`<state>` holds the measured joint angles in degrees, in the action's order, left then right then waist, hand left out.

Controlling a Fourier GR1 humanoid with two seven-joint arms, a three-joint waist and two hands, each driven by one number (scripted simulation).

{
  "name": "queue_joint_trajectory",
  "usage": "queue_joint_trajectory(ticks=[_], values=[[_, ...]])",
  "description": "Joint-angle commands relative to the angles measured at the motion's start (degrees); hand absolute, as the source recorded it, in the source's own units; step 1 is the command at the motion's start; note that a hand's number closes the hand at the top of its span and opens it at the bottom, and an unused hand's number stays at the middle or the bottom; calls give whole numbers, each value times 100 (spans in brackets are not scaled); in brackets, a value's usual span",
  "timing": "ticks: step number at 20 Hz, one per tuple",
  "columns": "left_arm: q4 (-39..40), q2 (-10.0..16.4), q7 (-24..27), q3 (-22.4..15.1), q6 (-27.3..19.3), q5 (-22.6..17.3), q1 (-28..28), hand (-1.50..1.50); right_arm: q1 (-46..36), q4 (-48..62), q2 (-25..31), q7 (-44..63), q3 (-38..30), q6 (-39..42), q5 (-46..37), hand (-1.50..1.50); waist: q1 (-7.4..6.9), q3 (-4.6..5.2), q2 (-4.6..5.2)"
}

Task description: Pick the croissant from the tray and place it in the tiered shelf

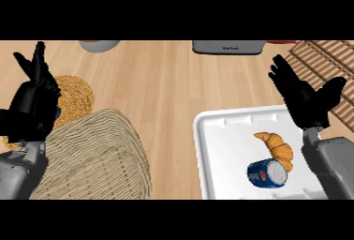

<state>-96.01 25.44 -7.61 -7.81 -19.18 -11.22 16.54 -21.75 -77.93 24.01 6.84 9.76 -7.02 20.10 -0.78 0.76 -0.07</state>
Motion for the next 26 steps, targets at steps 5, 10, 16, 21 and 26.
queue_joint_trajectory(ticks=[5,10,16,21,26], values=[[679,148,155,221,512,-274,-1603,0,-17,-305,-382,-1151,122,-790,-975,150,-59,-65,14],[938,205,-211,305,645,-423,-1645,0,827,298,124,-861,-193,-3146,-2611,150,281,-24,30],[1148,140,143,486,1057,-455,-1891,0,1548,-409,-882,-642,924,-3736,-3262,-150,124,-50,-9],[1048,172,1,642,1131,-407,-1755,0,1926,-226,-163,555,1099,-4122,-4587,-150,209,-15,-28],[1109,252,-32,787,1238,-407,-1806,0,2029,-365,492,1891,1214,-3287,-5238,-150,164,24,-13]])
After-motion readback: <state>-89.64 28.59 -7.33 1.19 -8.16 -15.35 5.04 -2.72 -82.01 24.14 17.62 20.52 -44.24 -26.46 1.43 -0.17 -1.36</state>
